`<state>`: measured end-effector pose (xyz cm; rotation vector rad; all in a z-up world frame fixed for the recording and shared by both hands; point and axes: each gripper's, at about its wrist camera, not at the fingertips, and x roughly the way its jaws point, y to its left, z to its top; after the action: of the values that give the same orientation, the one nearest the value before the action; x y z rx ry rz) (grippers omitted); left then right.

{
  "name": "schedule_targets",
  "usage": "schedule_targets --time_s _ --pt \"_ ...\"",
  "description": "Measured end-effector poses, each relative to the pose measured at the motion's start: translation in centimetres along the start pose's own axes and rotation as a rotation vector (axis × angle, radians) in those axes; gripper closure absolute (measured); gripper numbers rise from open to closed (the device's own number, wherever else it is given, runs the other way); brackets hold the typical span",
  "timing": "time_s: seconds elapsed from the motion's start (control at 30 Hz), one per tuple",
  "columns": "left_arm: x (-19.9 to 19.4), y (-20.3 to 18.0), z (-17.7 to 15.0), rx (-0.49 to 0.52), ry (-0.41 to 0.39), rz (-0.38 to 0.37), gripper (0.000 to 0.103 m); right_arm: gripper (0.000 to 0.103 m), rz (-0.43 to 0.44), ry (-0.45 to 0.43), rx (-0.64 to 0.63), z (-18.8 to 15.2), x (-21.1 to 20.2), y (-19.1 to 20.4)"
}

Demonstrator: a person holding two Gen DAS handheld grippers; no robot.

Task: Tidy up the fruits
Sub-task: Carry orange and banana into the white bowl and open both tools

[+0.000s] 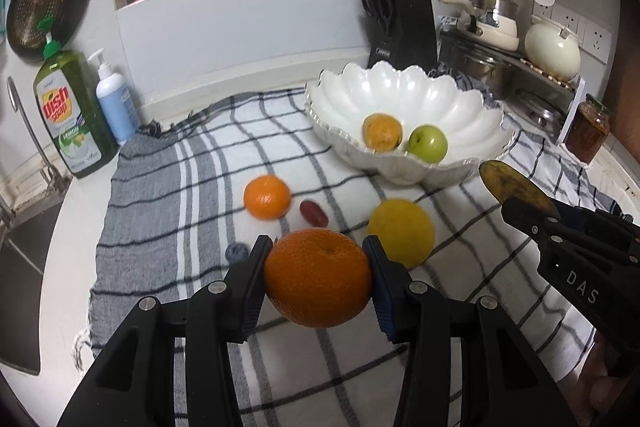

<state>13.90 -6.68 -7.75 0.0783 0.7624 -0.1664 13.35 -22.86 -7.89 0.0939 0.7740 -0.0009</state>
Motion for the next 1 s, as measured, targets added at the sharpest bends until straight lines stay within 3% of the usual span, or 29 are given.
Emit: schedule_targets --time_s 0.53,1.0 --pt "-0.6 -2.1 7.4 0.068 -0.101 -0.03 0.057 0.074 -0.07 -0.114 0.025 6.4 -1.8 -2.6" --pt "4.3 -2.2 12.5 0.088 -0.108 -0.02 0.057 0.074 -0.121 -0.127 0.028 10.6 1.7 -3.9"
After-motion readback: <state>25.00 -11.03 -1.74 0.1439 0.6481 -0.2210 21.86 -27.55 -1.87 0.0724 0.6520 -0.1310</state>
